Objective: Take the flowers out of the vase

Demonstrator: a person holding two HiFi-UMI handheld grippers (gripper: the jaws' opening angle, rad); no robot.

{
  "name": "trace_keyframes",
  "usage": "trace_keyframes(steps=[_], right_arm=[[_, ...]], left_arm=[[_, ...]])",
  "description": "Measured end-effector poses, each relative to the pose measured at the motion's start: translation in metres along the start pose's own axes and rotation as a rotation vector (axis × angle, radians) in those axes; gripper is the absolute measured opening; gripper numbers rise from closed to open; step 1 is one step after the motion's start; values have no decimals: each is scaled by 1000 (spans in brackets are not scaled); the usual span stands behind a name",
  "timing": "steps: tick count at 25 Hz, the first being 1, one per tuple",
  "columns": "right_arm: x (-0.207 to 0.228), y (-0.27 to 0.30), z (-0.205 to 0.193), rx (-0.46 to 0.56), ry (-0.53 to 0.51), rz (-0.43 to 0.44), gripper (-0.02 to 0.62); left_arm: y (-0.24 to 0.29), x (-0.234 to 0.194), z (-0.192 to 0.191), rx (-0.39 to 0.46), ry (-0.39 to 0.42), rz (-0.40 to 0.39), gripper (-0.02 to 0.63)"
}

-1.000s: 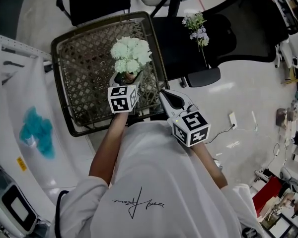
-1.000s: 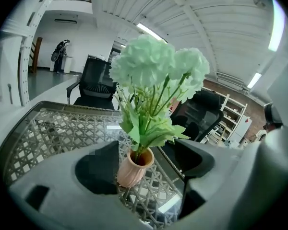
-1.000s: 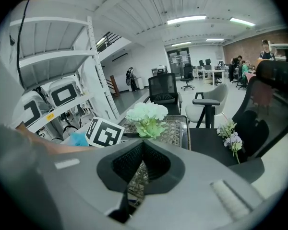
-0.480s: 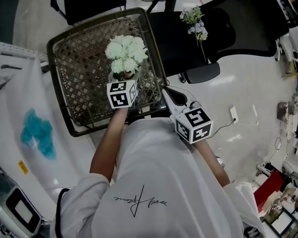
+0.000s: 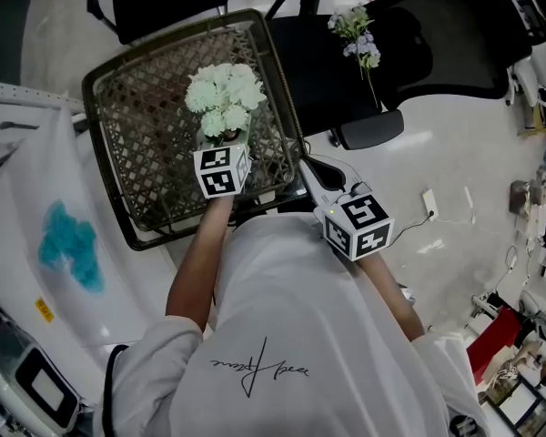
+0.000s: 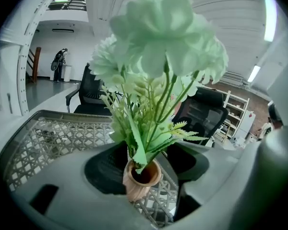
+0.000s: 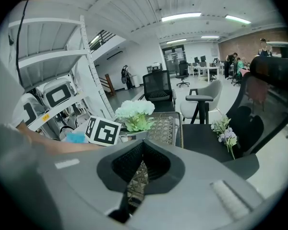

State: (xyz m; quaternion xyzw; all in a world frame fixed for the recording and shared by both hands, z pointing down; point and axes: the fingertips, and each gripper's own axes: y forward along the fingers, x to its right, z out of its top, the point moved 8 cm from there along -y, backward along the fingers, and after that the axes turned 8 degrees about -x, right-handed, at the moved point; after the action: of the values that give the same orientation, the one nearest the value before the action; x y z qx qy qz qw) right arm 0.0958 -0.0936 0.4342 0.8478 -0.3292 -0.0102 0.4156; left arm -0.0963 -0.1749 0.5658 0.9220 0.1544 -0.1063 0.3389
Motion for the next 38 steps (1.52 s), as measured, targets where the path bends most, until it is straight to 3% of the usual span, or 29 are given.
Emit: trace_keyframes(steps=[9,38], right_arm=[[4,1,-1,-2,11,-3,8],[-2,2,-2,3,6,20,8]], left_arm=[[0,0,3,9,31,21,167],[-10,-7,12,25,15,20,92]])
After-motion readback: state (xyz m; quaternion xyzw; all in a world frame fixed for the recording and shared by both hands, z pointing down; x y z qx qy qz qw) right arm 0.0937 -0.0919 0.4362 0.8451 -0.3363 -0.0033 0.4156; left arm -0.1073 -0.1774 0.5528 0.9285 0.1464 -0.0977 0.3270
